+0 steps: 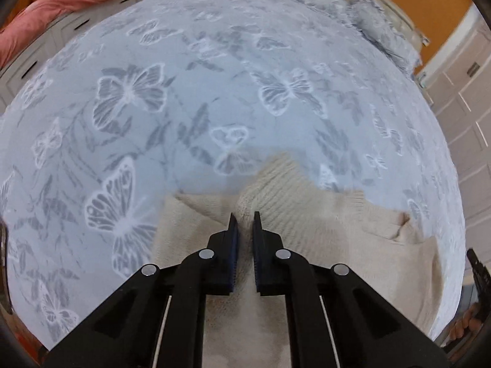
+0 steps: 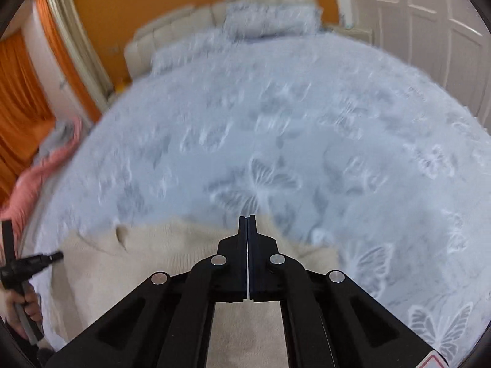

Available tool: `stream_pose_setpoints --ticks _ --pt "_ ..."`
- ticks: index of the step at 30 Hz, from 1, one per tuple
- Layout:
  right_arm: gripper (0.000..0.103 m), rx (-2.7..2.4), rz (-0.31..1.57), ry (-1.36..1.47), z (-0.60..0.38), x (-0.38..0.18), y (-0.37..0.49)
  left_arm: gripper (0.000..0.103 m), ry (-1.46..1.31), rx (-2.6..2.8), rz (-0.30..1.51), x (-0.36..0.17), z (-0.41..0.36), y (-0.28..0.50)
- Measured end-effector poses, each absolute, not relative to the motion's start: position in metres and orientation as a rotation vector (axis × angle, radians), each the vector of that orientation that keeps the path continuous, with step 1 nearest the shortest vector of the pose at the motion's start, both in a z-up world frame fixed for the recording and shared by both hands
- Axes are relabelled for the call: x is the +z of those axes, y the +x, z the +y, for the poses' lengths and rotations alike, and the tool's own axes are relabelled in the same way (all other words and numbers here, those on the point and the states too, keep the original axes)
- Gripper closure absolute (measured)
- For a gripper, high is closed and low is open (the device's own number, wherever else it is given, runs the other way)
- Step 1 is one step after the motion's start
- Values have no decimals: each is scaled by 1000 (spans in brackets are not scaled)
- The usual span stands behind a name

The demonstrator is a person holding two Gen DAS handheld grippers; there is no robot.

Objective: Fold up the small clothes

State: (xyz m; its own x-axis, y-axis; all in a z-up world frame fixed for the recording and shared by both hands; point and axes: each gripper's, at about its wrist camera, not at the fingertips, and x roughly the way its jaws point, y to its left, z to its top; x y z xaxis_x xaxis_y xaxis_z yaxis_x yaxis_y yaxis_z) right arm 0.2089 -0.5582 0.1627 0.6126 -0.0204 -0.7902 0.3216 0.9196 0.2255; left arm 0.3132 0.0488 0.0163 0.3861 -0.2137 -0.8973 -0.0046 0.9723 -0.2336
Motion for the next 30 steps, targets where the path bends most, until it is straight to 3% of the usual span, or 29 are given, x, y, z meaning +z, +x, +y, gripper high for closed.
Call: stream_pose_setpoints --ticks 3,5,6,7,8,9,14,17,20,21,22,23,24,26,27,30 --pt "91 -239 1105 349 -561 112 225 95 -206 -110 1255 -14 49 317" --pt "89 -216 1134 355 -556 98 225 95 -175 -106 1219 -13 45 312" --pt "74 -203 1127 350 -552 95 223 95 -154 -105 1210 -11 42 310" --pt "70 -194 1127 347 -550 92 224 95 -149 -105 1207 -11 40 310" --pt "75 -182 1142 348 -549 88 224 95 -146 -107 1205 -9 40 310" --pt "99 -155 1127 371 -549 90 225 95 -152 -107 1199 -5 41 310" --pt "102 -191 890 443 -571 154 209 94 -180 -128 1176 11 51 317" --pt "102 -255 954 441 -588 137 215 94 -167 -103 1216 -9 53 319" --pt "89 -206 1048 456 -582 120 217 94 -180 -102 1208 -13 53 311" --pt "71 -192 1047 440 -577 119 217 94 -172 -103 1205 -12 52 309" --pt "43 -194 1050 401 -569 116 218 94 -168 -103 1205 -12 52 308" --pt "39 -193 1063 368 -563 110 220 94 -163 -103 1205 -12 51 308" --pt "42 -190 1089 353 -560 102 222 94 -159 -102 1206 -12 51 307" --pt "86 -157 1173 360 -554 87 228 94 -161 -98 1191 -5 52 307" --pt "95 -155 1141 381 -554 94 226 94 -161 -101 1156 5 53 304" --pt "96 -153 944 401 -555 144 207 94 -148 -111 1099 27 55 299"
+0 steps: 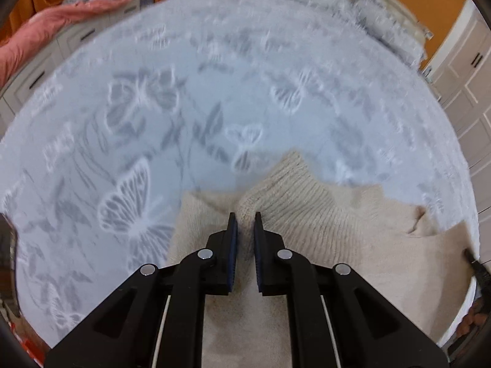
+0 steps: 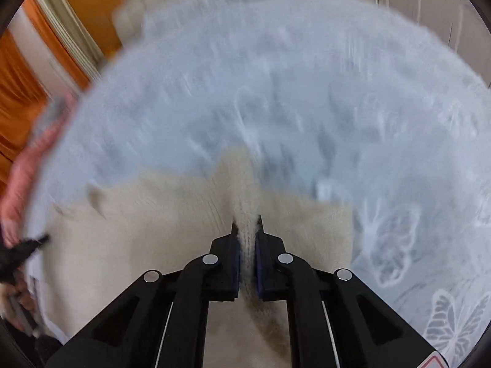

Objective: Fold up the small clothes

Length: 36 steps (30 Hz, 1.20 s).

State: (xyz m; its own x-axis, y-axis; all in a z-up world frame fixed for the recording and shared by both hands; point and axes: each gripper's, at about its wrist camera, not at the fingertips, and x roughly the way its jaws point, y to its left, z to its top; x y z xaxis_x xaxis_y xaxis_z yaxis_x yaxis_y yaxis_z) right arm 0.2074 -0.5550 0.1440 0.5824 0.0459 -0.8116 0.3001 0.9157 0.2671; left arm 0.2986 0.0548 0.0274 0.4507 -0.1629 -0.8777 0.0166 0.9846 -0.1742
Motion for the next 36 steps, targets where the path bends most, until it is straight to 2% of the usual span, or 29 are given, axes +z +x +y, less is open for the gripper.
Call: stream_pose_setpoints --ticks 2,5,6,7,8,9,10,11,13,17,19,21,23,27,31,34,36 --pt "96 -178 909 386 -565 147 207 94 -111 -95 1124 19 53 304" --pt "95 -231 1162 416 -581 83 223 91 -66 -79 1216 -19 51 314" --pt "94 -246 1194 401 -578 80 223 90 -84 -84 1187 -16 55 309" --pt "91 -268 1158 339 -569 93 217 84 -106 -88 1168 -8 59 303" --pt "89 -285 1120 297 -563 105 212 71 -132 -94 1152 2 65 296" --pt "85 -314 1053 235 -551 127 201 61 -153 -84 1135 13 73 287" --pt "82 -326 996 207 -539 146 191 44 -180 -71 1100 25 84 272" --pt "82 -313 971 205 -533 156 188 34 -194 -61 1081 30 90 262" --pt "82 -188 988 239 -506 166 186 29 -212 -14 1109 23 104 242" --pt "85 91 1130 299 -427 138 199 29 -333 -1 1278 -29 116 213" --pt "85 154 1185 235 -387 118 204 29 -425 12 1215 -31 121 199" --pt "85 182 1262 203 -362 91 211 43 -450 6 1234 -31 118 200" --pt "85 159 1256 193 -354 75 210 79 -467 -23 1250 -20 110 204" --pt "84 193 1226 315 -372 90 208 83 -414 -194 1152 52 64 206" --pt "81 170 1130 454 -421 119 180 84 -268 -445 996 134 -44 180" --pt "71 81 1064 525 -471 140 146 82 -236 -594 1001 138 -115 164" --pt "69 0 1050 548 -505 145 120 73 -182 -649 1051 117 -166 155"
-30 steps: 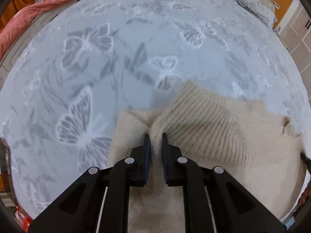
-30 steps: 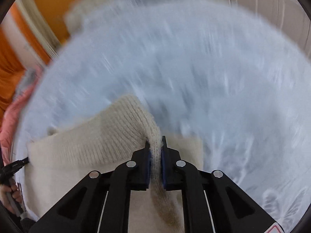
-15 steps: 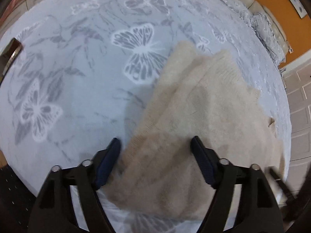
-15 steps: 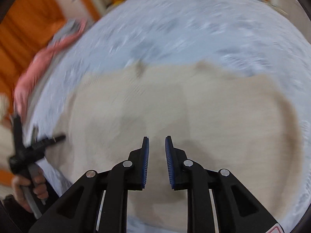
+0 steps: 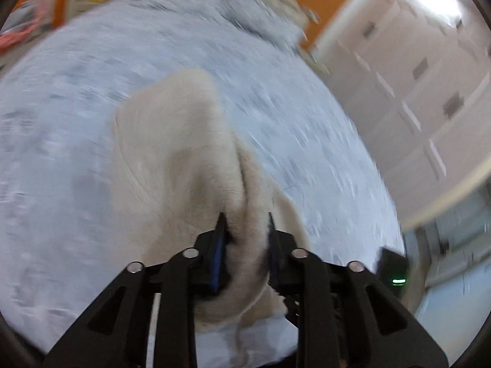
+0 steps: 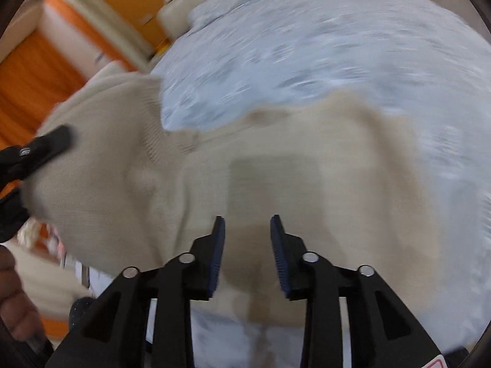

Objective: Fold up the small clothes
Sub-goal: 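Lift the hem and fold it toward the collar with both grippers, then release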

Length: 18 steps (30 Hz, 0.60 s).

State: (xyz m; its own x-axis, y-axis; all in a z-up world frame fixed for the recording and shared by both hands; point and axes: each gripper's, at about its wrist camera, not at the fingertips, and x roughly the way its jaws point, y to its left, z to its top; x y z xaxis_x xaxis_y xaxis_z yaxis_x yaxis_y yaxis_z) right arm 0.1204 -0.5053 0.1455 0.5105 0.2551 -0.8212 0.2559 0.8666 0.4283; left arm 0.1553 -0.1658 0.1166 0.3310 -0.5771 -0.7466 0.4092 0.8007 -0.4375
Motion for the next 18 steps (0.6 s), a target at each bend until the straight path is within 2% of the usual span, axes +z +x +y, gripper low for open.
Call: stream_pose_setpoints --ticks 3,6,8,10,15,18 --pt "67 -115 1061 581 -549 141 91 70 -149 -732 1202 69 -218 133" --pt "67 -142 1061 601 -567 143 78 54 -106 -717 1233 53 -208 102" --pt "58 -141 1030 617 -578 152 68 32 -31 -661 1170 56 -186 84" --pt "41 -113 1005 648 -582 158 62 23 79 -565 1115 54 -157 73" --pt "30 45 1030 781 -559 139 105 23 174 -412 1158 28 -117 79" --pt "31 119 1099 827 -533 114 137 23 172 -354 1190 4 -108 94"
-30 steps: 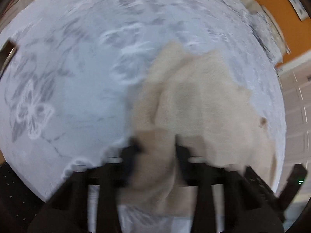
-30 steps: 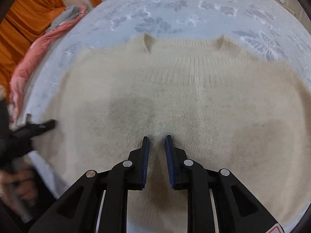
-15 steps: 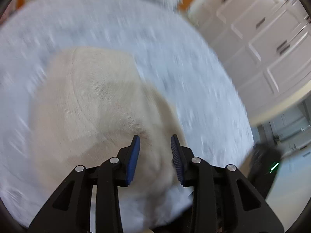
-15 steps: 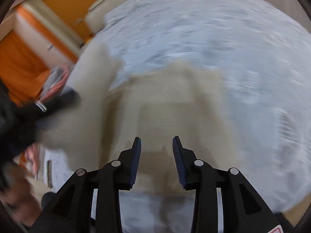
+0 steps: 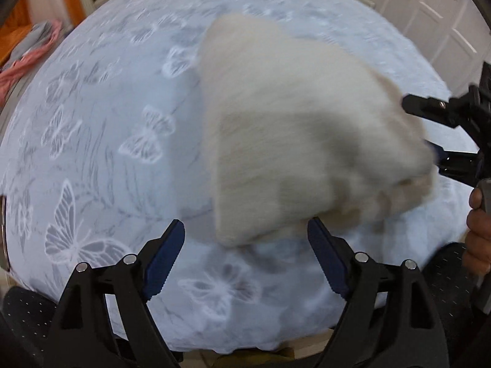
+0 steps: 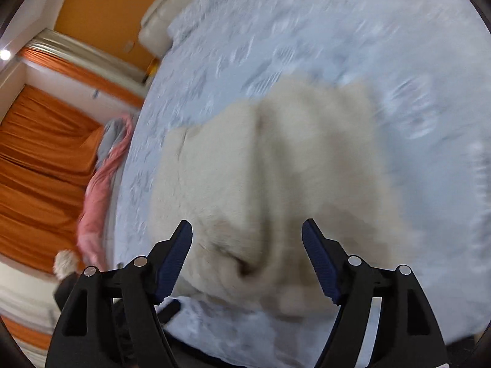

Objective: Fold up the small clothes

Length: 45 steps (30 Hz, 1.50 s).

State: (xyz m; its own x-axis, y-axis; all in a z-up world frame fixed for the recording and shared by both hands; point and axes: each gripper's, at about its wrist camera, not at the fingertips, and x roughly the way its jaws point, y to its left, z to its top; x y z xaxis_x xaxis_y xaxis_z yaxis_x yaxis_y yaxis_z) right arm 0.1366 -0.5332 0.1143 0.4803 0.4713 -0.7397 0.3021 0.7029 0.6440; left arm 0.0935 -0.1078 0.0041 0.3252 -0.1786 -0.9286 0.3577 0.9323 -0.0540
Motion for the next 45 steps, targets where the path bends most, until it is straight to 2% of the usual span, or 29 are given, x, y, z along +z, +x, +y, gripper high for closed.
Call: stream_pose_setpoints --ticks 1,3,4,5,6,9,11,13,15,21,25,27,30,31,33,36,38,40,45 --pt "44 134 1141 846 -520 102 150 23 179 -340 1189 -1 -108 95" --pt "82 148 1169 775 -500 104 162 33 184 -328 1204 -9 -107 99" --pt "84 159 1139 735 -495 120 164 46 171 -341 1222 -10 -109 101" --pt "85 187 1060 742 -496 143 160 54 153 -358 1234 -9 -111 103" --pt "87 217 982 754 -500 170 155 58 151 -353 1236 -6 -113 103" --pt "87 171 840 670 -519 224 130 60 171 -364 1238 -5 -118 101" --pt "86 51 884 566 -534 211 124 60 169 -373 1250 -7 -123 100" --pt "86 -79 1099 441 -546 151 132 60 190 -375 1250 -9 -129 98" --pt "85 -115 1191 470 -554 111 128 61 217 -373 1236 -2 -135 94" --pt "78 -110 1028 549 -548 158 108 61 150 -402 1214 40 -127 77" --pt "78 -137 937 477 -536 198 89 59 79 -437 1156 71 -128 73" --pt "78 -89 950 455 -529 202 88 53 48 -455 1128 81 -133 75" --pt "80 -56 1095 434 -518 164 102 50 107 -400 1131 63 -151 89" --pt "88 -65 1174 419 -514 143 104 51 131 -383 1165 52 -156 93" --pt "90 -73 1299 410 -506 104 100 50 147 -351 1241 28 -160 98" --pt "90 -89 1259 404 -502 119 96 49 114 -333 1328 4 -153 102" --pt "90 -117 1162 410 -508 144 95 47 114 -332 1321 4 -152 100" --pt "86 -137 1116 420 -516 156 100 47 127 -329 1313 5 -154 98" --pt "88 -104 1223 432 -514 115 111 47 149 -324 1304 5 -158 99"
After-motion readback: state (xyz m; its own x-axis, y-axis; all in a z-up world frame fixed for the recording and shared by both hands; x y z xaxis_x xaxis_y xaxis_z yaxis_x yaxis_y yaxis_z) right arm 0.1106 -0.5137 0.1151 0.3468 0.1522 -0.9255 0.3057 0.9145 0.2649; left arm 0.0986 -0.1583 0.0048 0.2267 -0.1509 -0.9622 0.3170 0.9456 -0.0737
